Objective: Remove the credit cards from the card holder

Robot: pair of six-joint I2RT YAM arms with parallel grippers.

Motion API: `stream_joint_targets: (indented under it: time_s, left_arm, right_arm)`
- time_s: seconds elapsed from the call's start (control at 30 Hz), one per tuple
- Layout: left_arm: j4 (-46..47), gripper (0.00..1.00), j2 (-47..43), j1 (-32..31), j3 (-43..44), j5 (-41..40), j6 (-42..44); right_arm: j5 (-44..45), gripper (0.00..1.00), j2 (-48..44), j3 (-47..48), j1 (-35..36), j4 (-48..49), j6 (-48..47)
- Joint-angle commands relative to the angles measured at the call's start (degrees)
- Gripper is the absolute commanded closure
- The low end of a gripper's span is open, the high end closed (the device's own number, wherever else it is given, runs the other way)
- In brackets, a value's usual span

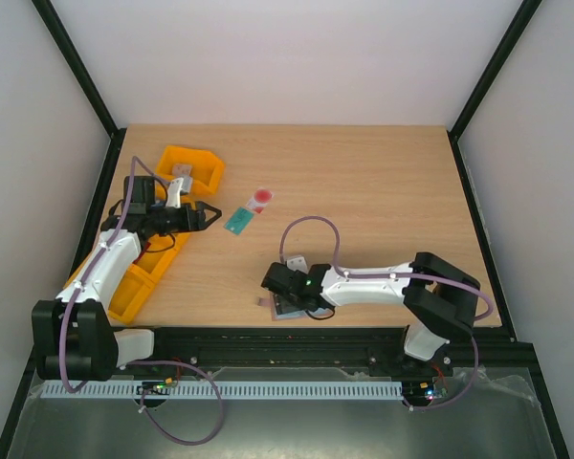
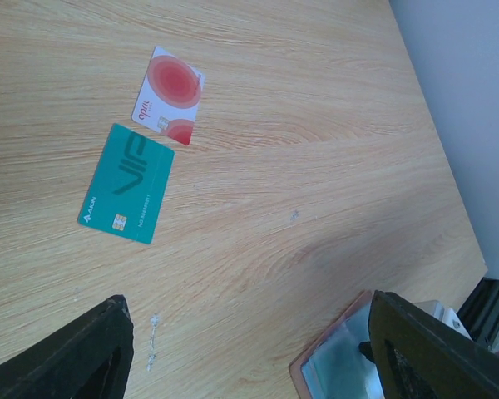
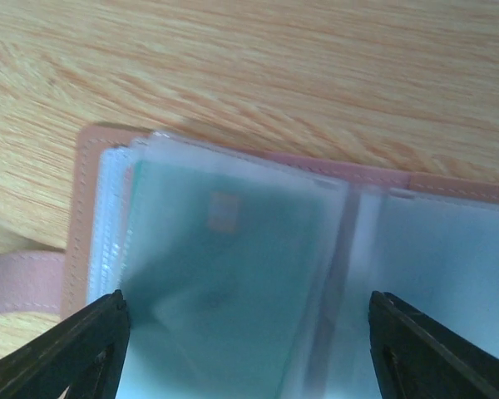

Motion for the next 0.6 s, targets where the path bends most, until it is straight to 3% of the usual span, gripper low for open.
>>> stream_joint_targets:
  time_s: [0.0,0.3,0.57]
  left_arm:
    - [0.13,0.21,-1.42,0.48,-0.77,1.05,0.94]
    - [0.29,0.21,-1.37,1.03,-1.72,0.88,1.3]
    - [2.6,0.23,-0.63,-0.03,-3.87,6.59,0.79]
  right_arm:
    - [1.69,0.23,4.94,-0.65,0.04,0.43,1.21]
    - [-1.2,0.75,5.02,-2.26,-0.92,6.62,1.3]
    - [-6.09,0.96,-2.18,-2.8,-6.58,13.88,-1.59]
